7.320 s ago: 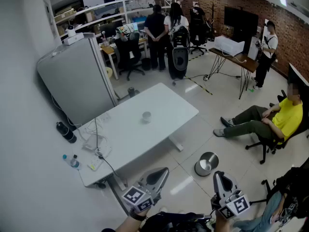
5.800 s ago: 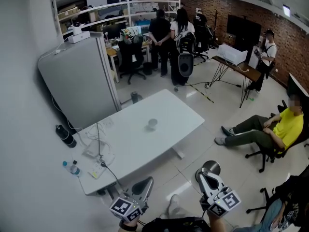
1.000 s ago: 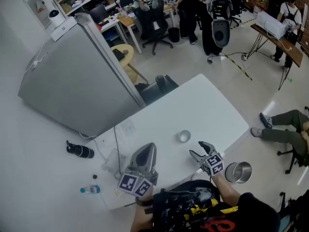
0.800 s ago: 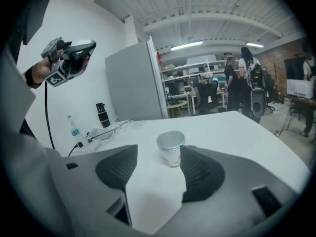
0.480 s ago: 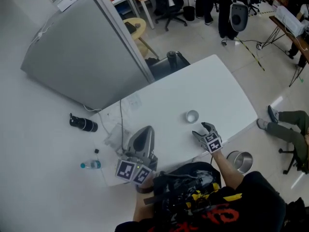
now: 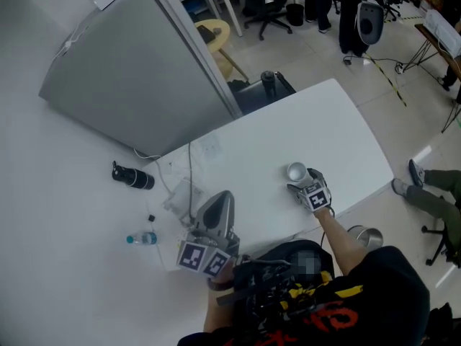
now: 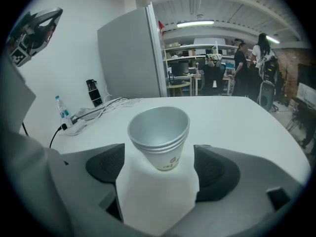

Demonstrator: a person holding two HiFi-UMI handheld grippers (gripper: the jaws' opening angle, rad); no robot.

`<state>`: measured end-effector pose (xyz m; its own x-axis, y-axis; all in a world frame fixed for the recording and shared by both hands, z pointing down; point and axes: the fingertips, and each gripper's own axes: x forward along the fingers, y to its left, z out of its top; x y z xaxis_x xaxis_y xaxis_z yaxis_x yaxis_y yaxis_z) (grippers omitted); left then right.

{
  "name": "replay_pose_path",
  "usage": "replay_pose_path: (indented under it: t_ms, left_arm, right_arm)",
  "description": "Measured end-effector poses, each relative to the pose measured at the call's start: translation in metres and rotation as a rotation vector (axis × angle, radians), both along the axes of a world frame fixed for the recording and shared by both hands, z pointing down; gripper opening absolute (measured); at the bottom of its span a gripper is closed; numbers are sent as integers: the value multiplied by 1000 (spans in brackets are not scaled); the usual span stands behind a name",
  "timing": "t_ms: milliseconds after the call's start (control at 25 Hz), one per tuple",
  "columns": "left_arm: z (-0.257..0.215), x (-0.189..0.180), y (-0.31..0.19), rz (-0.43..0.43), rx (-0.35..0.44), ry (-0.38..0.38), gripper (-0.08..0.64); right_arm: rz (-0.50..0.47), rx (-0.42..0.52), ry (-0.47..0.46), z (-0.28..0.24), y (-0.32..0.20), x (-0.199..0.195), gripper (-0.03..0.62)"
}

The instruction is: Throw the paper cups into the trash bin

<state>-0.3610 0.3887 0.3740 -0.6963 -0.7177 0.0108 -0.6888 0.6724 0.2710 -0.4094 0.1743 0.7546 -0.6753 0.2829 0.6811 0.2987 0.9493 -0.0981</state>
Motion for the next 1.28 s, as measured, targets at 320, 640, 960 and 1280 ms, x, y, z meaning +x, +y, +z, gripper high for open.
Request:
replay_pose_path:
  t_ms: [320, 640, 960, 1280]
  left_arm:
    - [4, 0, 10, -27, 3, -3, 2]
    - [3, -3, -12, 53, 19, -8, 2]
    - [3, -3, -47, 178, 39, -14, 2]
    - [2, 1, -65, 260, 56, -13, 2]
  right_arm:
    - [-14, 45, -49, -20, 7, -19, 327]
    - [-74, 25, -92, -42, 10, -3, 324]
    - [-89, -38, -152, -82, 10, 16, 324]
    - [4, -41, -270, -137, -7, 24, 321]
